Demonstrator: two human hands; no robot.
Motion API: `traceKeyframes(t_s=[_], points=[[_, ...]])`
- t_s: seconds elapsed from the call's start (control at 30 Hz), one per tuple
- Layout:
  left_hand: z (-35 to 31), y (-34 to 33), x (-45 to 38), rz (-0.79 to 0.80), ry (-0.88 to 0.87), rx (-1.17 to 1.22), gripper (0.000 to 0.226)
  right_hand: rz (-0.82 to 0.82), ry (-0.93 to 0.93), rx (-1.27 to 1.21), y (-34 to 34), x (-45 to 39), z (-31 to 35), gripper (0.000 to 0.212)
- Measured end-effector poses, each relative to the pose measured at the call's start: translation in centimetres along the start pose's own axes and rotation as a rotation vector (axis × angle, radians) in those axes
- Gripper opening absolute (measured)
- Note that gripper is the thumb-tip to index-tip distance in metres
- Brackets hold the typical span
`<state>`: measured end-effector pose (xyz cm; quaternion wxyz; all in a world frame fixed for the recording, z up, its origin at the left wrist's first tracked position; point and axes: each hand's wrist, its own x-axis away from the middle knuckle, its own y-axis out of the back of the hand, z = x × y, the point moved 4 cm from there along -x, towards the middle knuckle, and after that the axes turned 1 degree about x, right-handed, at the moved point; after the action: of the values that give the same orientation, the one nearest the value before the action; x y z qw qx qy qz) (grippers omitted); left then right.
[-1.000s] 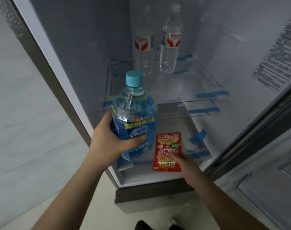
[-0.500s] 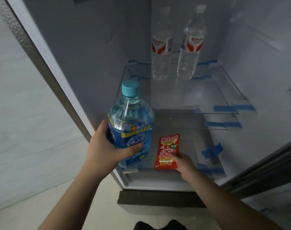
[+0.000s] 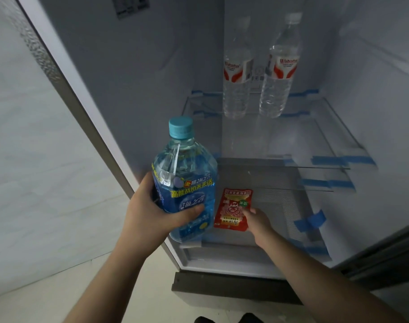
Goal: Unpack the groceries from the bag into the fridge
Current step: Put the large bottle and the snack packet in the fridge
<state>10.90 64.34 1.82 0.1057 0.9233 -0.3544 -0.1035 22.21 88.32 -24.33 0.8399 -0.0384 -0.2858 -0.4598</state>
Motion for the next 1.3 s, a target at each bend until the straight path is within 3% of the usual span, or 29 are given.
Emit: traceKeyframes(t_s=[0.3,0.47,0.57,0.67,0.77,0.97,1.17,1.3], points=[[0.2,-0.6,-0.1,0.061,0.007,0.008,0.077,0.002,0.196,0.303,1.2,3.8,1.2,0.024],[-0.3,-1.3,-0.4,0.107,-0.013,0.004,0.078,0.108,0.584,0.454,1.0,10.5,4.5,0.033],[-0.6,-1.9,-0.9,0.123,-0.034,0.003,0.073,0.172,0.704,0.362,1.0,14.4,6.7,0.045],[-1.2,-3.0,-1.4,0.142,-0.075,0.002,0.069,0.251,0.693,0.12,1.4,17.2,8.4,0.049],[-2.0,-4.0,-1.8,0.156,-0.112,0.019,0.066,0.202,0.713,0.021,2.1,19.1,9.9,0.045],[-4.1,-5.5,-2.6,0.186,-0.187,0.026,0.065,0.084,0.734,-0.063,4.2,20.0,11.3,0.037],[-6.5,-6.8,-4.1,0.226,-0.237,0.063,0.066,0.081,0.764,-0.078,6.3,19.5,13.5,0.053],[-7.5,-7.9,-5.7,0.232,-0.244,0.084,0.066,0.039,0.798,-0.048,7.2,19.0,15.2,0.048]])
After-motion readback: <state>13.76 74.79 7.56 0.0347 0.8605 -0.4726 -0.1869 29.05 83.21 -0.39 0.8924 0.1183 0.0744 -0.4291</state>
